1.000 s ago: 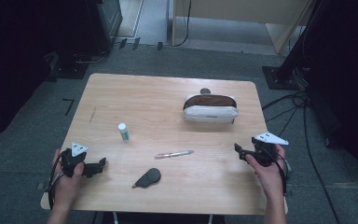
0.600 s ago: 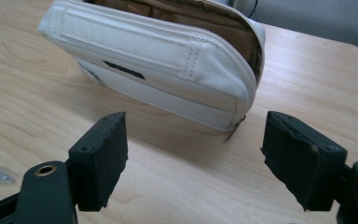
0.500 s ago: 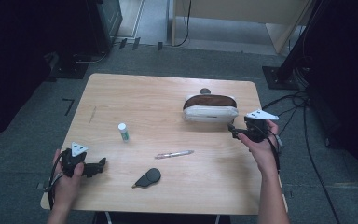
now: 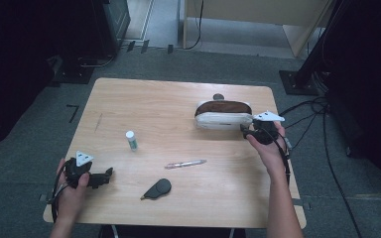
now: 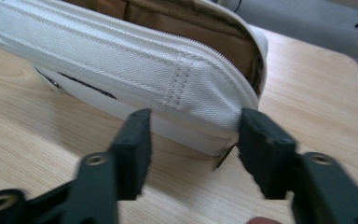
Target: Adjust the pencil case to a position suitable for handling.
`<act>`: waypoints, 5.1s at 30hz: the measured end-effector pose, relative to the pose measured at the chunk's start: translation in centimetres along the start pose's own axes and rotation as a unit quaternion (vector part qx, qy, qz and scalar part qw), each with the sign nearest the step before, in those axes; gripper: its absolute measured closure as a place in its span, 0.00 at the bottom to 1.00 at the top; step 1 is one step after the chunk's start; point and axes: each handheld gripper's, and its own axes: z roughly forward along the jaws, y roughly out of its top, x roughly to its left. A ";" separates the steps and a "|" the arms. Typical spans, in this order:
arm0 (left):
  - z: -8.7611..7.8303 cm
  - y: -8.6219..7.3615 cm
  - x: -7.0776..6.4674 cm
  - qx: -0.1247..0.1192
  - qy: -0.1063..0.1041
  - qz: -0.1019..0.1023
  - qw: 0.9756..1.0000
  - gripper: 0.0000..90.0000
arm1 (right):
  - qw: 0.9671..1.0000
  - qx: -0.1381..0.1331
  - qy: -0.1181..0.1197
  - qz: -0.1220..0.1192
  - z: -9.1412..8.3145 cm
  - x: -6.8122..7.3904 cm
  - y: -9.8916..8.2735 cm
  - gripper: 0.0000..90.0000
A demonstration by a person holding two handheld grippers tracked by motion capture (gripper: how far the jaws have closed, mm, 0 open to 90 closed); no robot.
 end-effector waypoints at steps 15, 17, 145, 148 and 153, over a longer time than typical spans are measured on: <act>0.0 0.0 0.0 0.001 0.000 0.001 1.000 0.00 | 0.997 -0.033 0.029 -0.066 0.6 0.1 0.6 0.20; 0.0 0.0 0.0 0.000 0.001 0.001 1.000 0.00 | 0.997 -0.043 0.033 -0.056 0.9 -0.4 0.7 0.20; 0.0 0.0 0.0 0.001 -0.004 0.004 1.000 0.00 | 0.970 -0.054 0.209 -0.109 -3.7 15.0 -2.1 0.67; 0.0 0.0 0.0 0.001 -0.004 0.004 1.000 0.00 | 0.971 -0.038 0.213 -0.107 -2.8 14.5 -3.4 0.67; 0.0 0.0 0.0 0.001 -0.004 0.004 1.000 0.00 | 0.967 -0.003 0.234 -0.104 -1.4 14.0 -5.1 0.62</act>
